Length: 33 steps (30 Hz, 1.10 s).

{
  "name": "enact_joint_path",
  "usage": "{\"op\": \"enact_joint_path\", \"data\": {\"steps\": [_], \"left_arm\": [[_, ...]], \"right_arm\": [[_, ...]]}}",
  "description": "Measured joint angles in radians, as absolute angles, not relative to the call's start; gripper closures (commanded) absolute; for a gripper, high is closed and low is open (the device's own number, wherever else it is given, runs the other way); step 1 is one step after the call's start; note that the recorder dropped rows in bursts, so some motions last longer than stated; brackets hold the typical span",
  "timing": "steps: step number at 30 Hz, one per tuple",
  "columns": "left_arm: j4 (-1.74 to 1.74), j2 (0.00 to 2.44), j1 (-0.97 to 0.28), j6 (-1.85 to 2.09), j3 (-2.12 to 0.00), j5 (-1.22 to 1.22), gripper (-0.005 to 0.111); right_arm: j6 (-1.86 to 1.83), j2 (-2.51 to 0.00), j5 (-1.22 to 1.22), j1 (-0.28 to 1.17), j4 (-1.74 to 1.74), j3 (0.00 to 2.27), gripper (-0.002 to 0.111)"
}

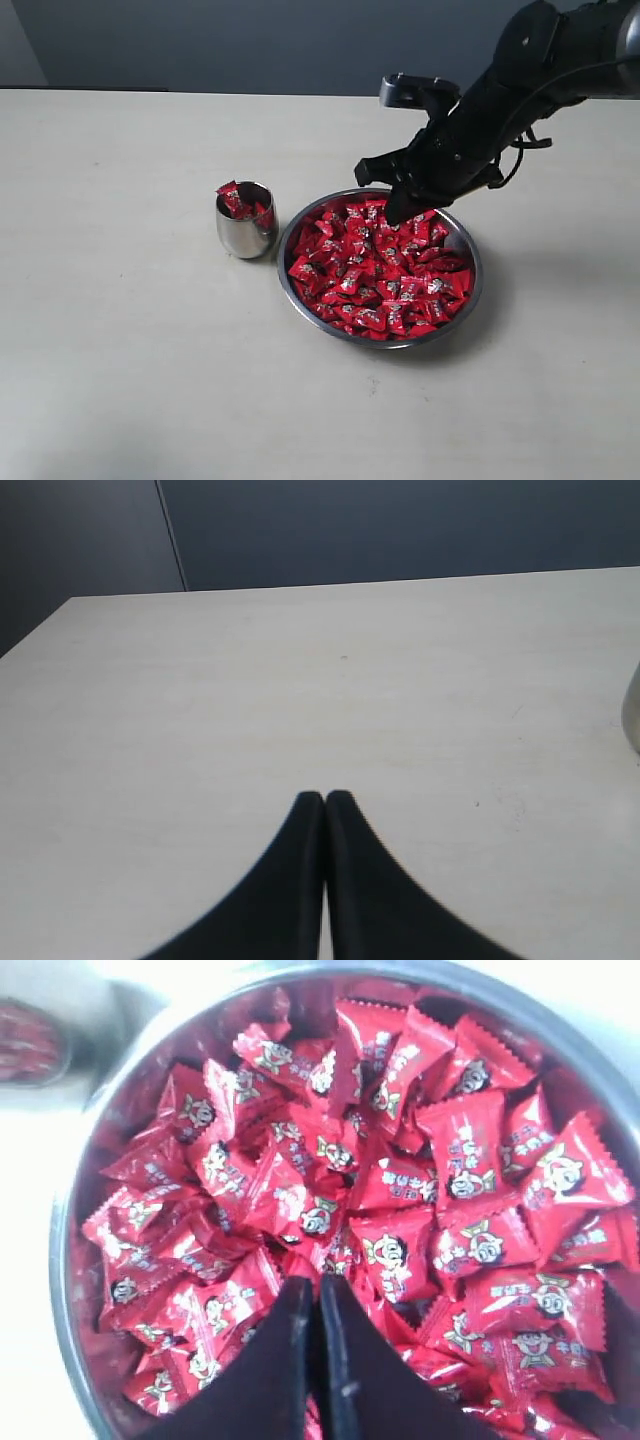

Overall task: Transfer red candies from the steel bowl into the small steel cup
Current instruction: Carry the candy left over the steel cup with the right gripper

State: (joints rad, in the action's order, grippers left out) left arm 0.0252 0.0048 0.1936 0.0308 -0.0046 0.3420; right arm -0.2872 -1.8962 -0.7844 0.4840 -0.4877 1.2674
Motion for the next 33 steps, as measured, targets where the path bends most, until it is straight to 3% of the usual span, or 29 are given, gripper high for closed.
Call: {"op": "enact_joint_path", "data": {"steps": [9,16,23,33], "left_arm": [[0.025,0.005,0.194,0.031,-0.005,0.342,0.106],[0.025,0.005,0.194,0.031,-0.005,0.342,0.106],[0.025,0.005,0.194,0.031,-0.005,0.342,0.106],[0.025,0.005,0.194,0.031,-0.005,0.342,0.106]], "right_arm": [[-0.276,-1.810,-0.802,0.502,-0.487,1.343,0.109],[-0.276,-1.810,-0.761,0.656,-0.448,1.485,0.109],[-0.261,-1.940,-0.742,0.764,-0.419,1.682,0.109],[-0.174,-2.194,-0.880,0.780,-0.345,1.948,0.109]]}}
